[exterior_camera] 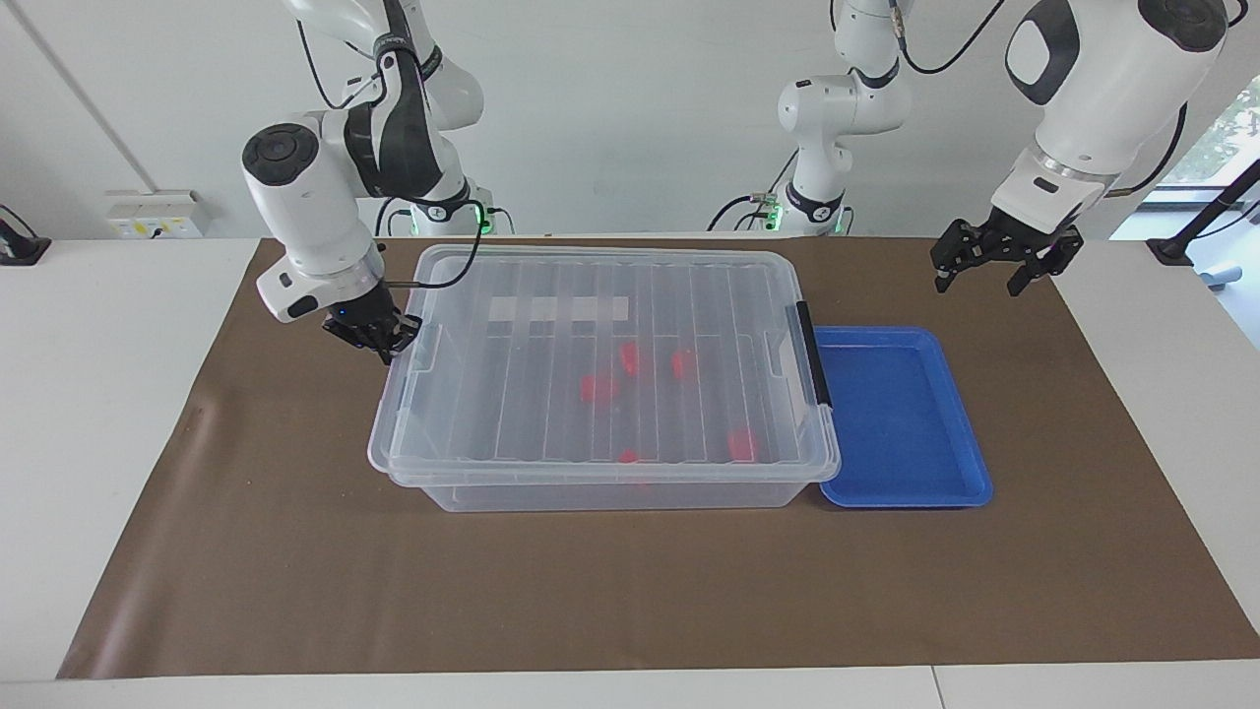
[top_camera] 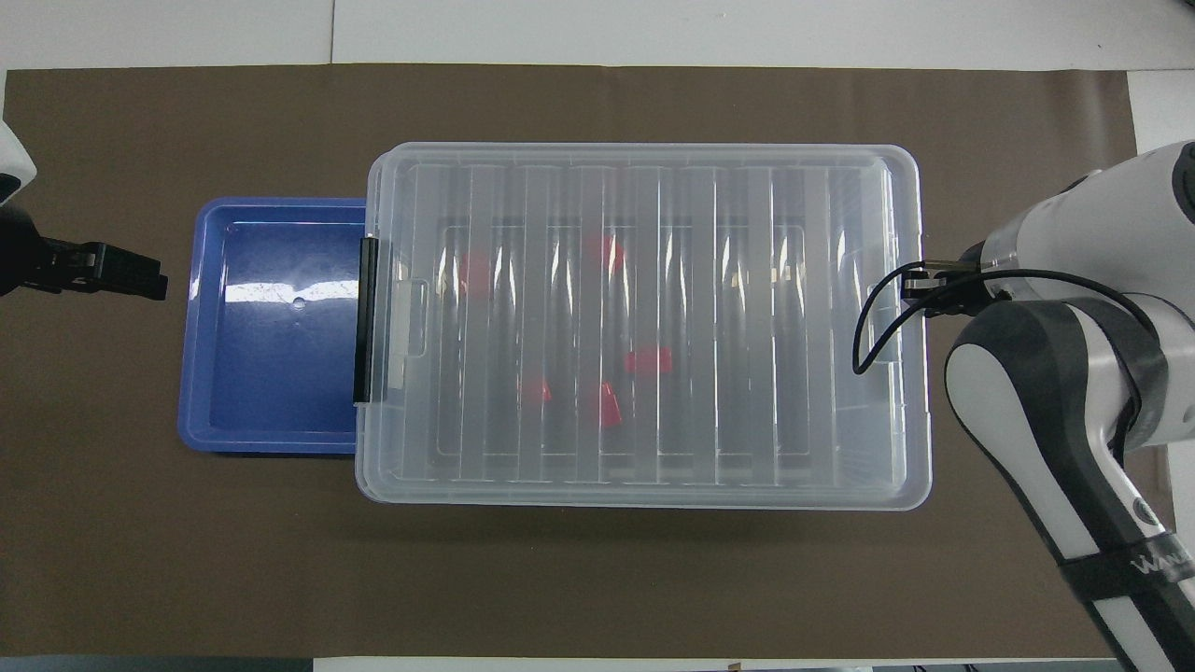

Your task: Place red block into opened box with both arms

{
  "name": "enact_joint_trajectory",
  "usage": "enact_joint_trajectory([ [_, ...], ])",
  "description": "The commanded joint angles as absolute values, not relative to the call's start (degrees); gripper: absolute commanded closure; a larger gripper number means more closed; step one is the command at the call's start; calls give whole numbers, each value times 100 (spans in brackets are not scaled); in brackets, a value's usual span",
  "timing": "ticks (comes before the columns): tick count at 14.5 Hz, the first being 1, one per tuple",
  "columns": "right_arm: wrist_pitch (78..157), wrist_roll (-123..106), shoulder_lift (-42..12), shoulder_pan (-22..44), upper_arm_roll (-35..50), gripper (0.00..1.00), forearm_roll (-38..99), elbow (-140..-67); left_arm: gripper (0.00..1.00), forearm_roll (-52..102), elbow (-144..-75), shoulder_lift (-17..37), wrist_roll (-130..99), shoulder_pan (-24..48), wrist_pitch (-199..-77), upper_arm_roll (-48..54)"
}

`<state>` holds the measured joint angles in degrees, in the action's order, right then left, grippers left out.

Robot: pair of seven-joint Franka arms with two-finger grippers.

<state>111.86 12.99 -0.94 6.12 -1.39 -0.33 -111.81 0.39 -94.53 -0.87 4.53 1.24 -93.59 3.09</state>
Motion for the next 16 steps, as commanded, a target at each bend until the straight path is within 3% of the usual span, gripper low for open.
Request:
enact_joint_trajectory([
  [1,10515,1362,-35,536,-132,100,0,-10646,0,-44,-9431,-140,492,88,-9255,352],
  [5,9267,1021,18,440,-211,100,26,-9522,0,-44,-9431,-158,492,79,-9246,352],
  [6,8933,846,-9,352,-211,82,44,-9275,0,-44,-9431,-158,492,79,-9246,352],
  [7,8791,539,35,238,-211,1,87,-9212,0,-44,-9431,-158,492,79,-9246,352],
  [16,8437,273,141,-184,-202,0,9,-9202,0,-44,-9431,-158,492,79,-9246,352],
])
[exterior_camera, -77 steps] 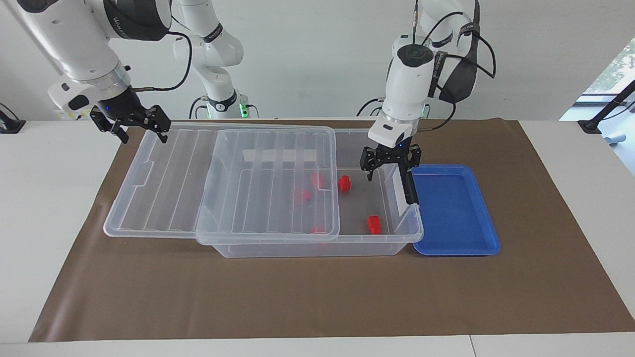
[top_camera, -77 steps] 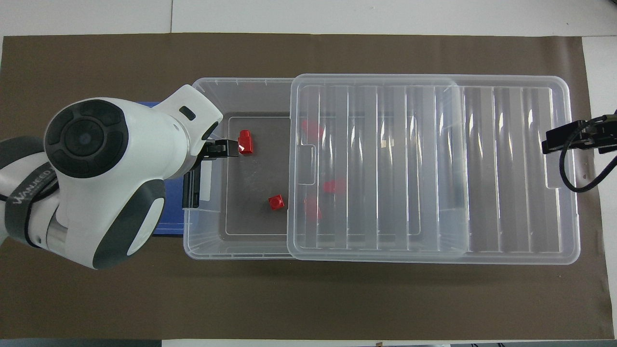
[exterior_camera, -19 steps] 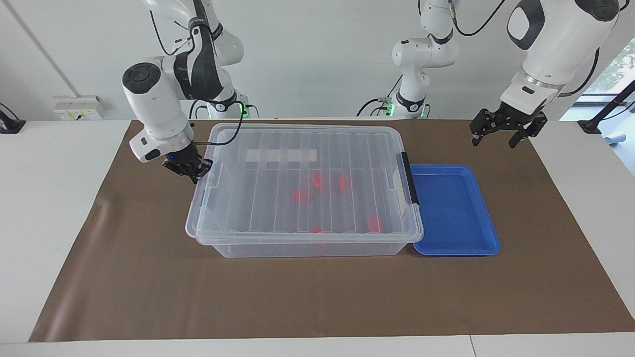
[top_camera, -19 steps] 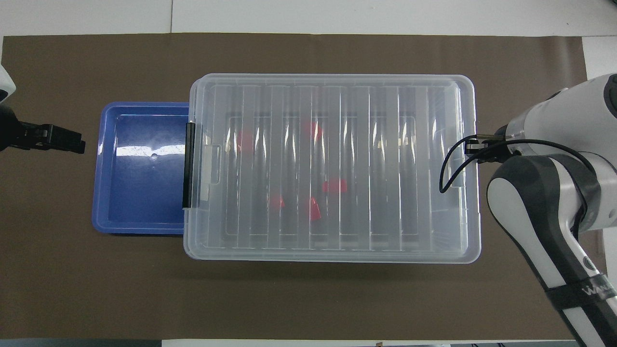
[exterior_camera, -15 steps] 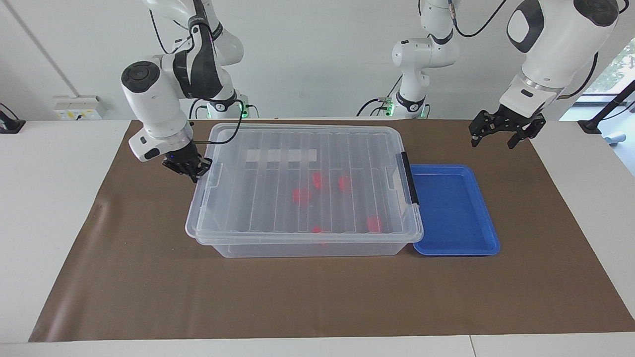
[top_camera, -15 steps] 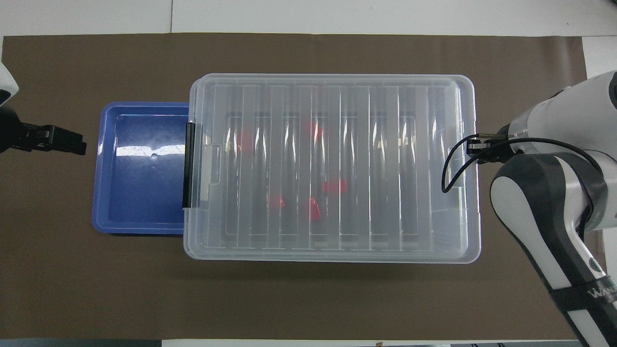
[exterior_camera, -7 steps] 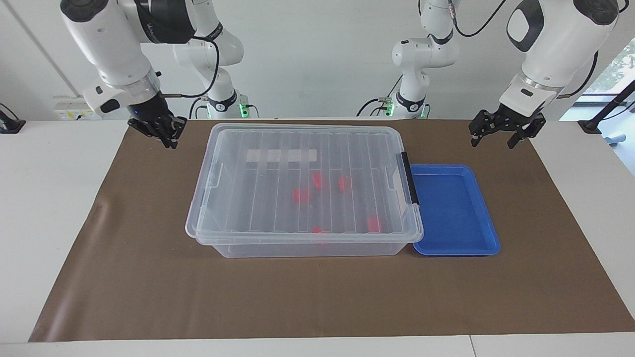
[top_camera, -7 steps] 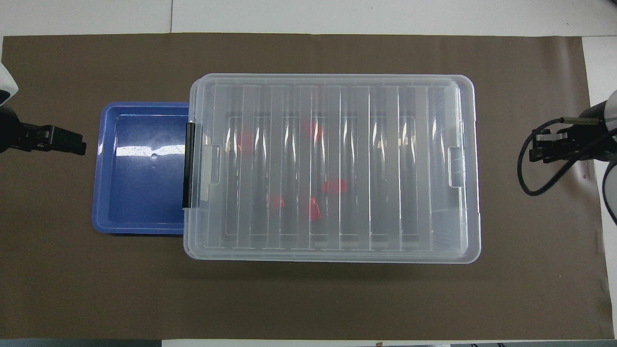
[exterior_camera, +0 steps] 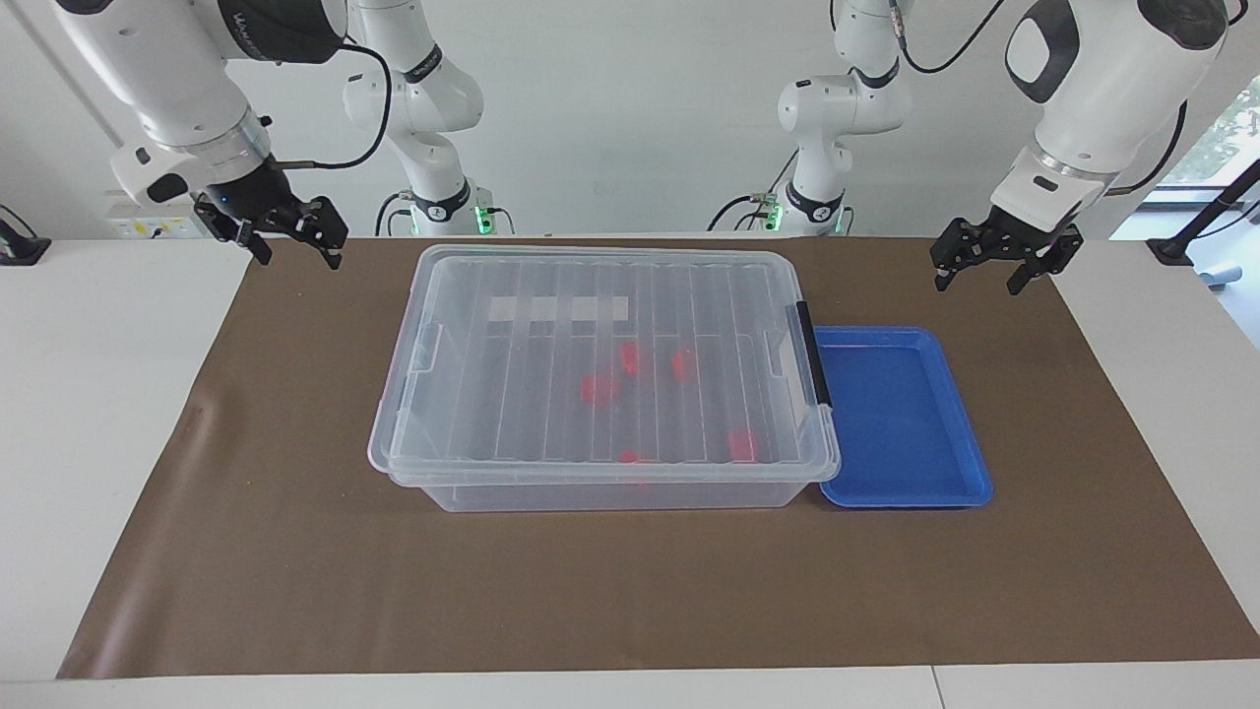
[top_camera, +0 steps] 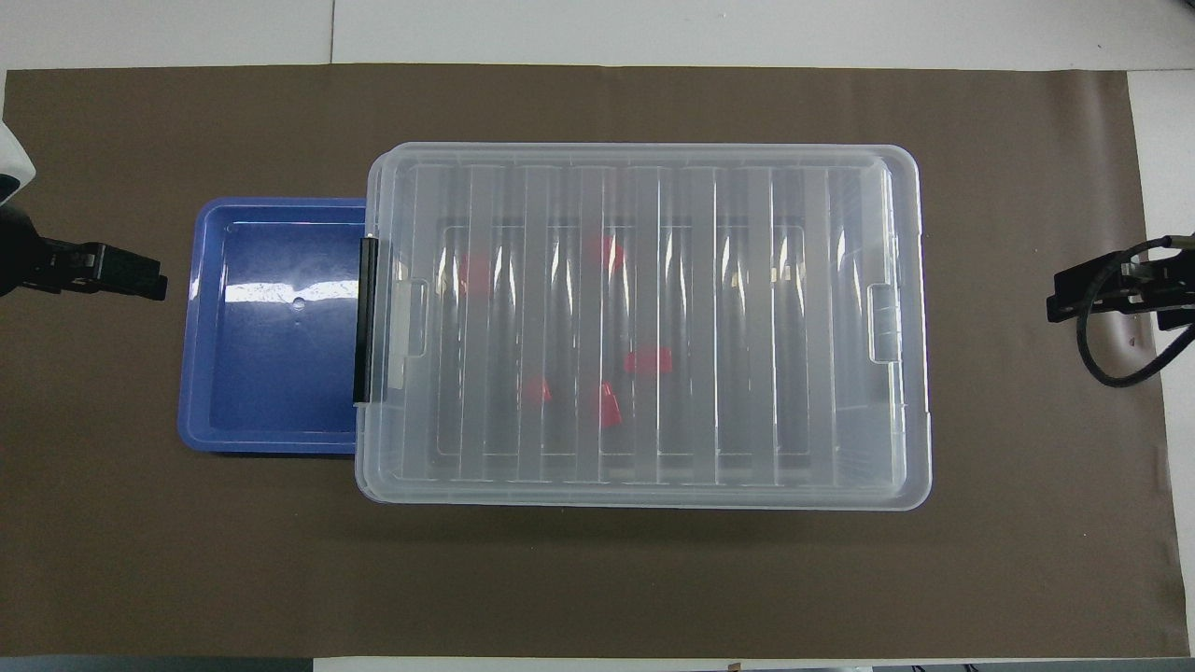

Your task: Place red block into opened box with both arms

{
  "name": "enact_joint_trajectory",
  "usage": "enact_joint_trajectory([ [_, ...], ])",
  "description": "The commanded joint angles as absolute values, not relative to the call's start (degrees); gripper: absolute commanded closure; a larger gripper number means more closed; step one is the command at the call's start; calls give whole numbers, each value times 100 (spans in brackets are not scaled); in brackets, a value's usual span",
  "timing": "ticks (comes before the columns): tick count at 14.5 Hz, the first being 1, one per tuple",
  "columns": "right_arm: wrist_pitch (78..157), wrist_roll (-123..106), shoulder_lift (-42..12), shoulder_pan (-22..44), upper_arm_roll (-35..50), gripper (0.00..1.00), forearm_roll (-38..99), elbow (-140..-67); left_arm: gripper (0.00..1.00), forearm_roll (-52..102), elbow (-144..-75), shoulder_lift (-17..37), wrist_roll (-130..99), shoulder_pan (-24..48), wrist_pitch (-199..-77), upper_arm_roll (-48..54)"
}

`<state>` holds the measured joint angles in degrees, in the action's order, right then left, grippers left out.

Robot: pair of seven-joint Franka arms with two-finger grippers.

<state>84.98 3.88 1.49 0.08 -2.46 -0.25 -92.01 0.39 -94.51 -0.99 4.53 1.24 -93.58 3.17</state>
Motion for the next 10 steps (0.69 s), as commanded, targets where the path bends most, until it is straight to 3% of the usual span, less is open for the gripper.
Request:
enact_joint_trajectory([
  [1,8455,281,149,-228,-202,0,44,-9228,0,-44,-9439,-158,492,79,-9246,352],
  [10,8719,281,237,-255,-255,0,-9,-9387,0,-44,-9431,-158,492,79,-9246,352],
])
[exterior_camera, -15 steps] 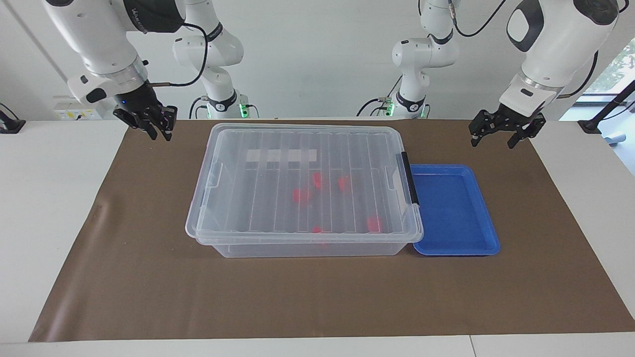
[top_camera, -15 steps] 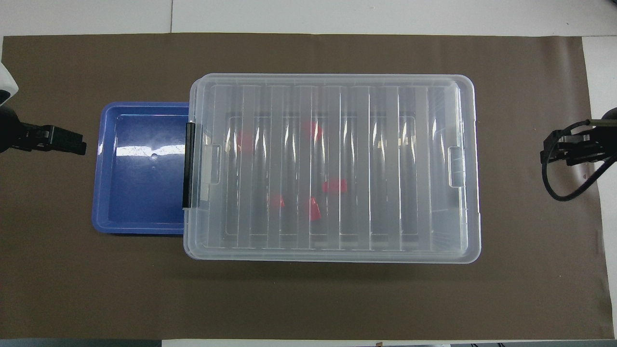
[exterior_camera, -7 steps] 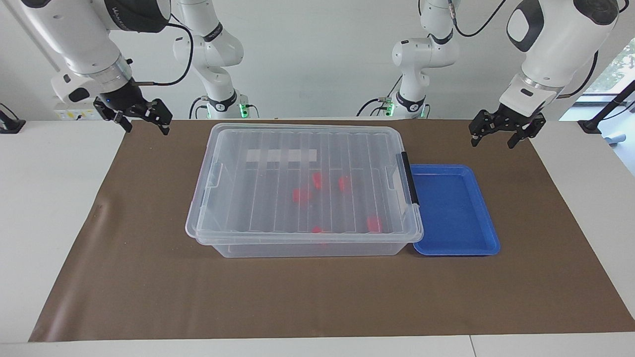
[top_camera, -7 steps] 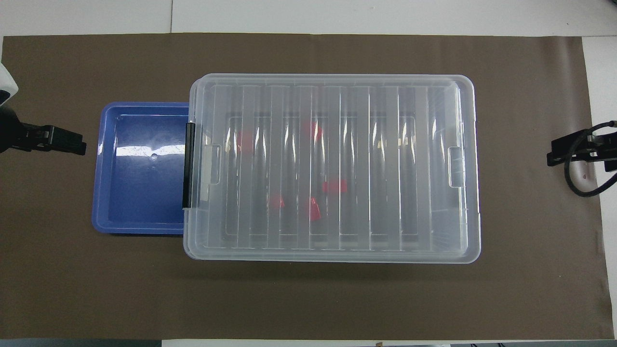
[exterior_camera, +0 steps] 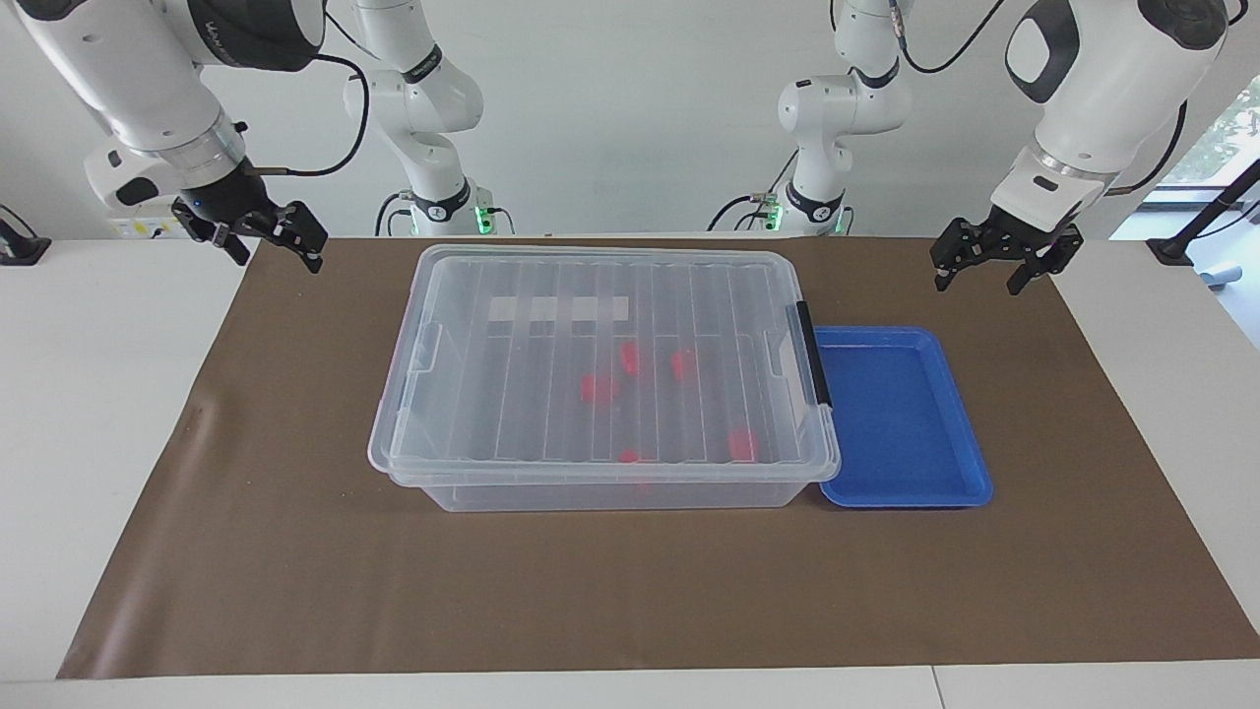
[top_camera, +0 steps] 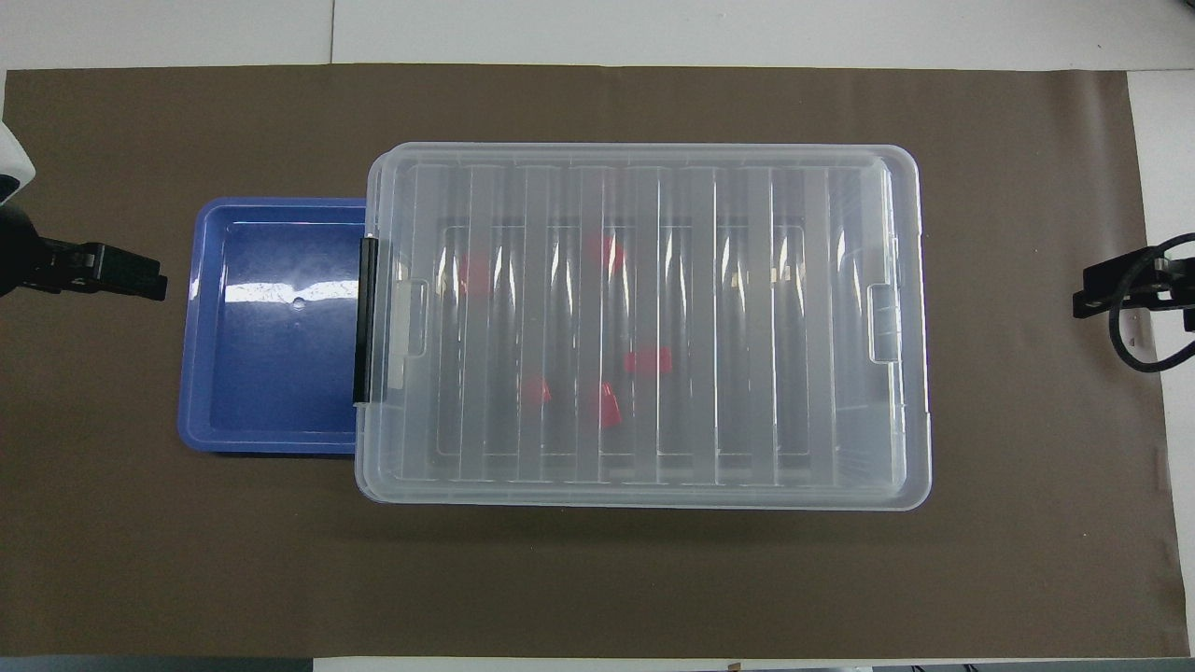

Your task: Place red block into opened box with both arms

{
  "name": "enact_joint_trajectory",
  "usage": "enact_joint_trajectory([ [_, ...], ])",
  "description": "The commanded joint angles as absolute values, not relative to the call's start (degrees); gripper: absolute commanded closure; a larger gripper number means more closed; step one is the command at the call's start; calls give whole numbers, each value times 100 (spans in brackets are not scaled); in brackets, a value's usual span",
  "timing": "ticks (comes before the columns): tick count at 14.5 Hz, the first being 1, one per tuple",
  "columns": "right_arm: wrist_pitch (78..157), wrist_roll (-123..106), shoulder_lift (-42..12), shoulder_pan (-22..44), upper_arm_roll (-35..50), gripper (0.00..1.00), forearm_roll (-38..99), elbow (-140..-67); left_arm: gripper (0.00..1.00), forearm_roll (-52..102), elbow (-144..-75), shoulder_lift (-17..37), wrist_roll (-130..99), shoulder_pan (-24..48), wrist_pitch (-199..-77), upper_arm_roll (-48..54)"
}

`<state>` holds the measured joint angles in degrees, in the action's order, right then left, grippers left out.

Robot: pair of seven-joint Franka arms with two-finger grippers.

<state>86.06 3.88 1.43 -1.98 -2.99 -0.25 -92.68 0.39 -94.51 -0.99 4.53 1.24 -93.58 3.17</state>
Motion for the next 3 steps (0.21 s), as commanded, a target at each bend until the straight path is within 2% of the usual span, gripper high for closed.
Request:
enact_joint_trajectory([
  [1,8727,281,237,-255,-237,0,-9,-9387,0,-44,-9431,-158,492,79,-9246,352],
  [3,8719,281,237,-246,-211,0,-18,-9378,0,-44,-9431,-158,492,79,-9246,352],
])
